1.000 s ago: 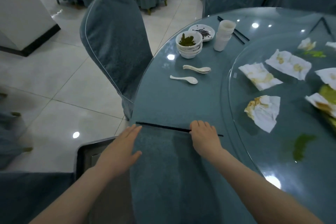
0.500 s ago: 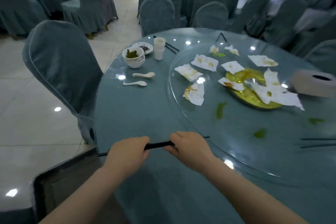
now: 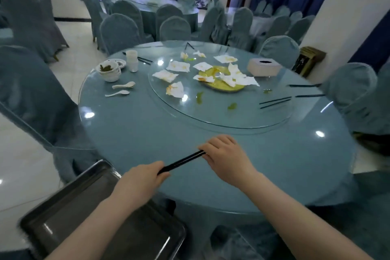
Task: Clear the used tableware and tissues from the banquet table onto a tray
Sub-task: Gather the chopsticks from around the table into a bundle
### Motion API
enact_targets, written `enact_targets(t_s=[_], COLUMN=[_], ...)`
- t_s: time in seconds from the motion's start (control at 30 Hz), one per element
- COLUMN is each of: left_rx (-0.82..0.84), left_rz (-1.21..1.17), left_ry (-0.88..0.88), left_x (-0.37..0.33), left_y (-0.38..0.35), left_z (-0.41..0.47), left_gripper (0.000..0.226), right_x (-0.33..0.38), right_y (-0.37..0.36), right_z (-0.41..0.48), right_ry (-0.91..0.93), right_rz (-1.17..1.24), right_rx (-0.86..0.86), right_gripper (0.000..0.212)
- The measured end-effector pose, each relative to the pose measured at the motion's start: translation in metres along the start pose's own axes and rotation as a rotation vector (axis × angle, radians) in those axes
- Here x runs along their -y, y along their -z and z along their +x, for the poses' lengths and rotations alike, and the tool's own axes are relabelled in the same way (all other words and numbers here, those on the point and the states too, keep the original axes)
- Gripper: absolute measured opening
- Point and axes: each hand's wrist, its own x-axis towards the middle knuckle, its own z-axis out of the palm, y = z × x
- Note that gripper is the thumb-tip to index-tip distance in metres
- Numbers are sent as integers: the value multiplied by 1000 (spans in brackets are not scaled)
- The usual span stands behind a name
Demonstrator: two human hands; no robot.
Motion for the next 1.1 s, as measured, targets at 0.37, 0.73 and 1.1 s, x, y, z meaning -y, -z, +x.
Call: enact_targets(t_s=[0.37, 0.73, 1.1], left_rx=[-17, 326, 341], left_rz=[-283, -1254, -1673], left_ry=[-71, 102, 278], left_x=[-102, -371, -529], left_y=[-21, -81, -159], left_z=[-29, -22, -1], left_gripper=[27, 27, 17], right_x=[-45, -162, -304], right_y=[90, 198, 241], right_z=[-166, -359, -490], right_ry=[-642, -1086, -1315], right_rz=[134, 172, 843], right_rx=[62, -93, -376], right_gripper=[32, 22, 15])
